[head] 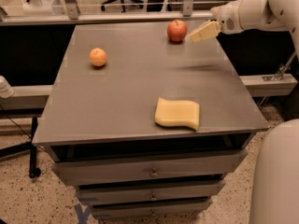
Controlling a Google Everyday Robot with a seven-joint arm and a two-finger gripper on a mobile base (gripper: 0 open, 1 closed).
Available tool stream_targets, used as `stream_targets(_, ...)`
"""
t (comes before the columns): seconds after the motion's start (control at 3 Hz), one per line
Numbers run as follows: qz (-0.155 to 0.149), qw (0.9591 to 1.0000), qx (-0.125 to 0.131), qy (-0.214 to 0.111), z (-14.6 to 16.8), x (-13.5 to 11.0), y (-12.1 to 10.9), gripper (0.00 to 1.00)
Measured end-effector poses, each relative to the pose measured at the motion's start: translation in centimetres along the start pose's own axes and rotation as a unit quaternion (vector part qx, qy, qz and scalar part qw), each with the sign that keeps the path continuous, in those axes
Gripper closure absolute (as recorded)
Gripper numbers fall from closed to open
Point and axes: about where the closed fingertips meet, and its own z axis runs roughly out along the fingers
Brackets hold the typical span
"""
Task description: Pick apple
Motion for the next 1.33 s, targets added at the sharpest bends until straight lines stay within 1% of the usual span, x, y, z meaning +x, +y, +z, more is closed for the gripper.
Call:
stream_targets(0.33, 0.009, 0.9997, 0.016, -0.016, 2.6, -1.4, -1.4, 0.00)
stream_targets(0.67, 0.006, 0.9994, 0.035, 0.001, 4.8, -1.2, -2.2, 0.00)
stream_targets(1.0, 0.007, 0.9984, 0.045, 0.033, 7.4, 0.6, -2.3, 0.00)
stream_targets(1.33, 0.014, 0.9976, 0.044, 0.052, 9.5, 2.2, -2.1, 0.00)
